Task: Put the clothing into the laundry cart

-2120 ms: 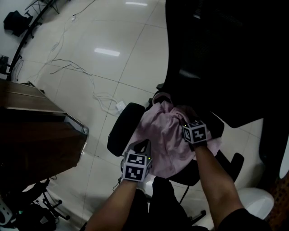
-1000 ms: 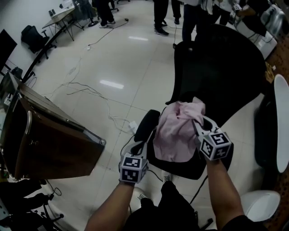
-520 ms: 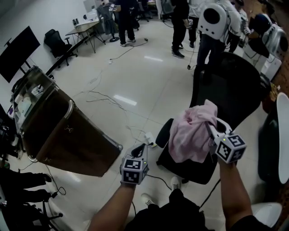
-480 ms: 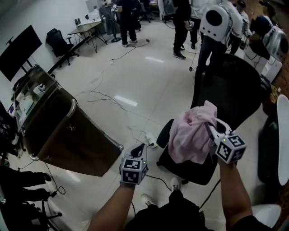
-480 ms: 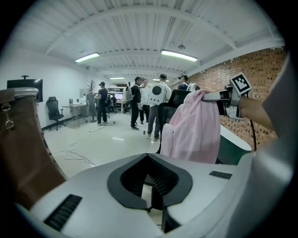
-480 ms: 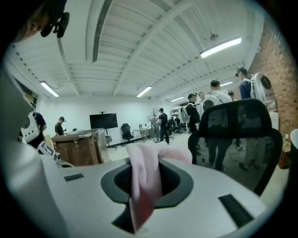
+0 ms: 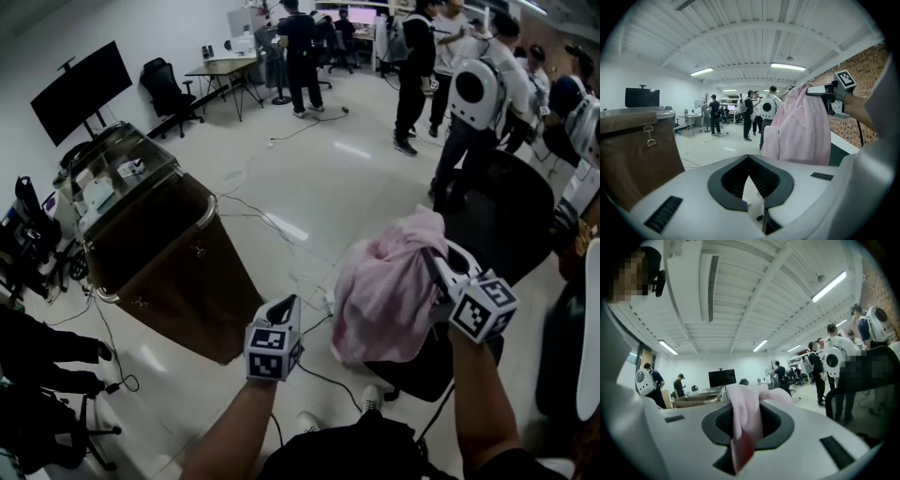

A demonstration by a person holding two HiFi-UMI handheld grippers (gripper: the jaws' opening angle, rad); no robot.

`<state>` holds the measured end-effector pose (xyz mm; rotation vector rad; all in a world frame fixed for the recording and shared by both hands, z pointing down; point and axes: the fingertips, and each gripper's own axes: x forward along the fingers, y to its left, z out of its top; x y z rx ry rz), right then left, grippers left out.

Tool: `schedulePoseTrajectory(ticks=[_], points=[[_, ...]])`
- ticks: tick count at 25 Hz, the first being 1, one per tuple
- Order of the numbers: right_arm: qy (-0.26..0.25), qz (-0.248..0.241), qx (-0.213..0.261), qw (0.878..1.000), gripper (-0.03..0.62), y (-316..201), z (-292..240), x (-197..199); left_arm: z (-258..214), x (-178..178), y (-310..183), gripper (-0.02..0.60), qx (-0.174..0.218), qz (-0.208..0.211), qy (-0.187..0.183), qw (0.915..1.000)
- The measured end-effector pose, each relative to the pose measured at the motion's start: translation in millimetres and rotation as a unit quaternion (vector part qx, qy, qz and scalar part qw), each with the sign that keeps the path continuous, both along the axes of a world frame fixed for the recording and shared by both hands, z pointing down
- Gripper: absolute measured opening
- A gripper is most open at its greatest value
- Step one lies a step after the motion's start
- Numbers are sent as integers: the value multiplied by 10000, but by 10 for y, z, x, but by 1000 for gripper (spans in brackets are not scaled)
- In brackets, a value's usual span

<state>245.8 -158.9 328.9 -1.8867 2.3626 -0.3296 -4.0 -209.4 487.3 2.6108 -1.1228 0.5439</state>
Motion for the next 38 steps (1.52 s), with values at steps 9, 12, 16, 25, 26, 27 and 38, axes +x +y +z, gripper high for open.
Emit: schedulePoseTrajectory(ticks=[9, 12, 16, 25, 26, 27, 38], points=[[-15, -837, 594, 9947, 74, -290, -690, -1070, -455, -1000, -77, 0, 294, -851, 46, 9959], [-45, -1068, 774, 9913, 74, -404, -916, -1397, -600, -1330, -99, 0, 454, -1058, -9, 9934], [-69, -1315, 922, 9870, 74, -593, -1180, -1798, -777, -1742, -93, 0, 654, -1232, -107, 9902], [57, -1936, 1463, 9701, 74, -802, -1923, -2780, -1066, -2639, 36, 0, 905, -1724, -310, 9804], [36, -2002, 1514, 9680, 74, -823, -1981, -2889, -1094, -2746, 32, 0, 921, -1829, -308, 9783], [6, -2072, 1551, 9659, 74, -848, -2027, -2993, -1123, -2847, 28, 0, 930, -1935, -293, 9762], [-130, -2854, 1742, 9424, 74, -1338, -2276, -3976, -1335, -3667, -1, 0, 1014, -2883, -275, 9518]])
